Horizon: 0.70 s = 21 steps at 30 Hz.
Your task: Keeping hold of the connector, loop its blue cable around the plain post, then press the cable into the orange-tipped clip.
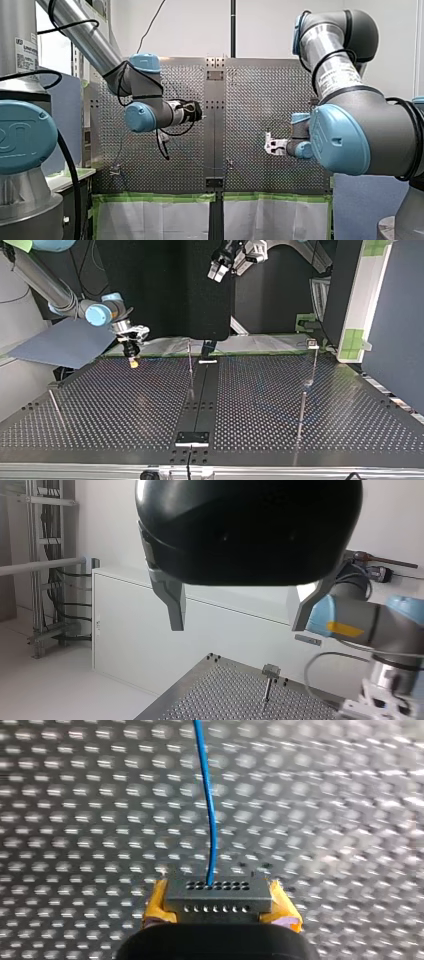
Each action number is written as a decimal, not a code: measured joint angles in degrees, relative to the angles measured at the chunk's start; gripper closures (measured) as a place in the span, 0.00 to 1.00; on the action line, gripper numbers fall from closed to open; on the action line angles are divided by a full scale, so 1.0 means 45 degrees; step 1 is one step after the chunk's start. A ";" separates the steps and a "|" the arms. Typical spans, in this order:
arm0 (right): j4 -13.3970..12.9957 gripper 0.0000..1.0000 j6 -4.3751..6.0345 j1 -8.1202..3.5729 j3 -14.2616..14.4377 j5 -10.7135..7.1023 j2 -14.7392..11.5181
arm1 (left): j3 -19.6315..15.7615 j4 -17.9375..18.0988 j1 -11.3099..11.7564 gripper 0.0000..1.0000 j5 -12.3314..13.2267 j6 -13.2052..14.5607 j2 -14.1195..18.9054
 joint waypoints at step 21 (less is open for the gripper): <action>0.0904 1.00 0.1114 0.0091 -0.0001 0.2096 -0.2530 | 0.0007 0.0066 0.0065 0.00 0.0392 -0.0074 -0.0001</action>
